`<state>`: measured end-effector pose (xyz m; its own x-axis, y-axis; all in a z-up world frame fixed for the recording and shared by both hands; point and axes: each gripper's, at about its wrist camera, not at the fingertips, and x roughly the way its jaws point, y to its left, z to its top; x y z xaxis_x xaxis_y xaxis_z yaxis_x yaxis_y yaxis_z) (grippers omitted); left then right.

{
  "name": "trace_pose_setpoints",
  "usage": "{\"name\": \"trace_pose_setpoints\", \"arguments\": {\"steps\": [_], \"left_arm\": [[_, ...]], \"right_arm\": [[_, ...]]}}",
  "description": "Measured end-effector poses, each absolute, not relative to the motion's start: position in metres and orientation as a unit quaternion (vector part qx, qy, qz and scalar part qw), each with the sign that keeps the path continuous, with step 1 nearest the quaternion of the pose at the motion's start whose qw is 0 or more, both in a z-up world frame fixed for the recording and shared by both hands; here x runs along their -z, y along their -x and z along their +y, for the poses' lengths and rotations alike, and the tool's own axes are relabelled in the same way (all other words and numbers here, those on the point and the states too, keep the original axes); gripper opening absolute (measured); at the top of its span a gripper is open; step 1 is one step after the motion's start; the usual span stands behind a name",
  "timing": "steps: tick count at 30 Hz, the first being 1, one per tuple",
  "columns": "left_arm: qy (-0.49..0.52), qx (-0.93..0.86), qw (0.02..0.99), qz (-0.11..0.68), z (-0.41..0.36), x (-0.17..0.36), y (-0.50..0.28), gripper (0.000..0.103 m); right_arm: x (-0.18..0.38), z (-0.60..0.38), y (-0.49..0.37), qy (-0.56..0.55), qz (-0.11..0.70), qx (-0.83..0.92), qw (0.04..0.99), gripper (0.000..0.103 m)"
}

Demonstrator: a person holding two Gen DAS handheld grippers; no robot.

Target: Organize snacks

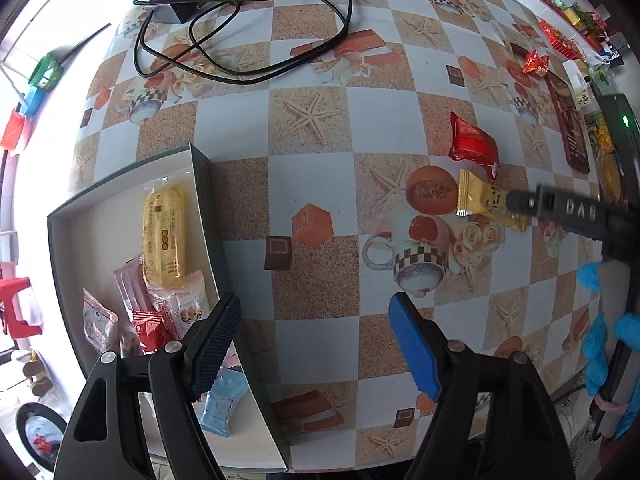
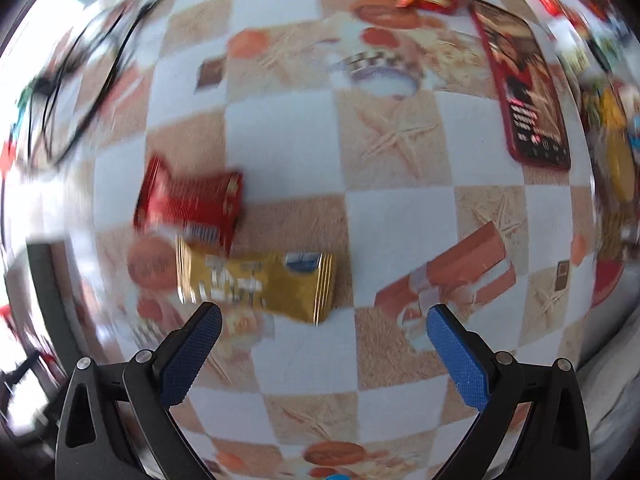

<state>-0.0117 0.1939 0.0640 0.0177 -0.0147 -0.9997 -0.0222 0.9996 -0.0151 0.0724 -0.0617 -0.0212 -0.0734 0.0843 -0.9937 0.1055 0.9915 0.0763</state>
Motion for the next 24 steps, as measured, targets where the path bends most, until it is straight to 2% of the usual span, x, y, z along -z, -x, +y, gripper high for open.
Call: {"name": "trace_pose_setpoints", "arguments": {"steps": [7,16,21,24], "left_arm": [[0.005,-0.011,0.714,0.7,0.184,-0.071,0.001,0.08],[0.012,0.002,0.719,0.695,0.142,-0.074,-0.037,0.08],[0.045,0.007,0.711,0.702,0.119,-0.065,-0.069,0.08],[-0.009,0.02,0.739,0.673,0.09,-0.068,-0.091,0.08]], "right_arm": [[0.039,-0.06,-0.102,-0.038,0.738,-0.005,0.674,0.103],[0.038,-0.079,-0.07,0.016,0.74,-0.052,0.671,0.103],[0.032,-0.134,-0.045,-0.03,0.741,-0.025,0.67,0.103],[0.038,-0.166,-0.029,-0.049,0.748,-0.016,0.662,0.103]]}}
